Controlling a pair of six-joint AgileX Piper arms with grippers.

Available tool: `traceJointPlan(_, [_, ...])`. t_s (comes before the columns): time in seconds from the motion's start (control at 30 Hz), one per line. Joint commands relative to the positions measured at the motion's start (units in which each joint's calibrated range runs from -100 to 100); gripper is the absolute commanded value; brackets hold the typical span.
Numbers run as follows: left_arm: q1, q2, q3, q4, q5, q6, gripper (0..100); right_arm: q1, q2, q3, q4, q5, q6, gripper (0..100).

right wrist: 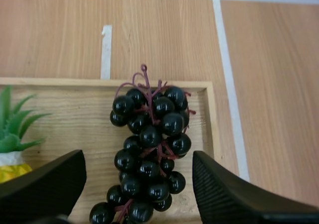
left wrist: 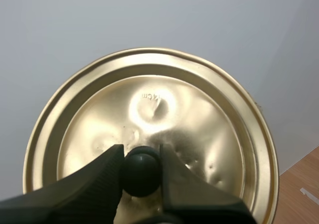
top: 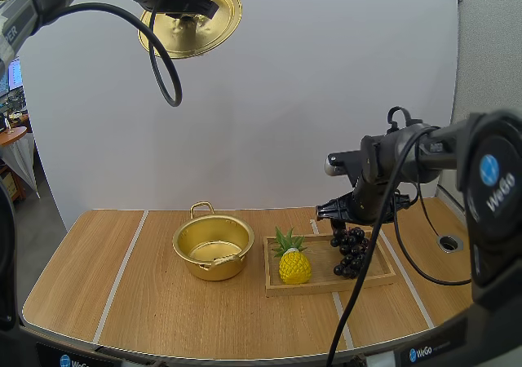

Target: Open the pot, put the grape inside, and close it

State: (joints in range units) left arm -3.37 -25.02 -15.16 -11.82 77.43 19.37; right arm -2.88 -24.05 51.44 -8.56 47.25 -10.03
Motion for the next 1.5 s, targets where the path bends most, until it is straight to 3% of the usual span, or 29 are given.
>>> traceJointPlan(0.0, [-0.21, -0.42, -0.32, 0.14, -2.11, -0.40, 0, -0.94, 2.01, -0.42, 0.09, -2.20, -0.51, 100])
traceJointPlan(0.3, [-0.21, -0.42, -0.32, 0.14, -2.11, -0.40, 0, -1.96, 3.90, -0.42, 3.94, -4.28, -4.66, 100])
traceJointPlan(1.47, [-0.21, -0.42, -0.32, 0.14, -2.11, -0.40, 0, -2.18, 21.88, -0.42, 2.07, -14.99, -4.90, 100])
